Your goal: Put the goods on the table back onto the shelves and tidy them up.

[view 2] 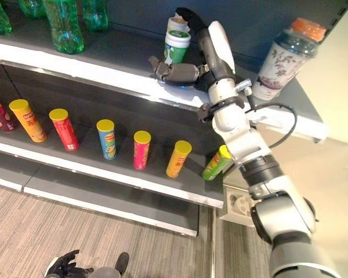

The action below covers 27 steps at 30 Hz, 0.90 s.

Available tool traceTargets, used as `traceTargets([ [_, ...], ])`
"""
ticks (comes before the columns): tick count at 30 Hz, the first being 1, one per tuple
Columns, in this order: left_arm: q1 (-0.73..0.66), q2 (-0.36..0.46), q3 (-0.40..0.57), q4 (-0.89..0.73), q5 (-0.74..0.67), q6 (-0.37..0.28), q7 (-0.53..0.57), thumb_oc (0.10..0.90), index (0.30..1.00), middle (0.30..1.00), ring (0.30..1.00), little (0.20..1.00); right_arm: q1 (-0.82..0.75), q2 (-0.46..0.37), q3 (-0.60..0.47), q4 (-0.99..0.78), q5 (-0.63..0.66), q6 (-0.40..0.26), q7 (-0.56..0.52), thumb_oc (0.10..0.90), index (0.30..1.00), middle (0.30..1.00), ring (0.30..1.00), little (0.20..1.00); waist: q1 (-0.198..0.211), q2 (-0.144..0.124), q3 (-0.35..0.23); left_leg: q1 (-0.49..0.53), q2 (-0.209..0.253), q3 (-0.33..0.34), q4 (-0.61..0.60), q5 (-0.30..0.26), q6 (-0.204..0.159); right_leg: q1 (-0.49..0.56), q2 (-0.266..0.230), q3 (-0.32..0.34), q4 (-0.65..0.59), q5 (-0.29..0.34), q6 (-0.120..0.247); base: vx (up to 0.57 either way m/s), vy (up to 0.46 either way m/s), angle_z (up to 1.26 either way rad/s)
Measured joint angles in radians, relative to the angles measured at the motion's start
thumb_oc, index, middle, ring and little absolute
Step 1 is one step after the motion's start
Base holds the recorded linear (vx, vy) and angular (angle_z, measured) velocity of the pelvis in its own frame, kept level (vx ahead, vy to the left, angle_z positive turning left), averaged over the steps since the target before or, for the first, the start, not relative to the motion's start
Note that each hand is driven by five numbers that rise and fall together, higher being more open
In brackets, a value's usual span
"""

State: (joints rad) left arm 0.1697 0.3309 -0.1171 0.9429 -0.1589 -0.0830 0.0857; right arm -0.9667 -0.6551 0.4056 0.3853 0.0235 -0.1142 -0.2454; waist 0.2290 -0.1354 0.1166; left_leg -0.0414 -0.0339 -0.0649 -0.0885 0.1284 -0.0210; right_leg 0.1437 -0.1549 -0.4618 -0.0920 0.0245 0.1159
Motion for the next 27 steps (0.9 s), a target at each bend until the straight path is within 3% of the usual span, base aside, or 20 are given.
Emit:
traceTargets([
  [27,-0.004,-0.010,0.000,-0.001,0.000,0.001,0.036,0.800,0.900,0.900,0.900,0.900,0.000,0.012,0.000,-0.009,-0.091,0.020,-0.024,0.800,0.900,0.900,0.900,0.900,-0.001,-0.001,-0.001,0.000,0.000,0.000,0.000,0.000,0.000,0.000,0.000,0.000,0.000,0.000,0.000,0.00,0.000,0.00],
])
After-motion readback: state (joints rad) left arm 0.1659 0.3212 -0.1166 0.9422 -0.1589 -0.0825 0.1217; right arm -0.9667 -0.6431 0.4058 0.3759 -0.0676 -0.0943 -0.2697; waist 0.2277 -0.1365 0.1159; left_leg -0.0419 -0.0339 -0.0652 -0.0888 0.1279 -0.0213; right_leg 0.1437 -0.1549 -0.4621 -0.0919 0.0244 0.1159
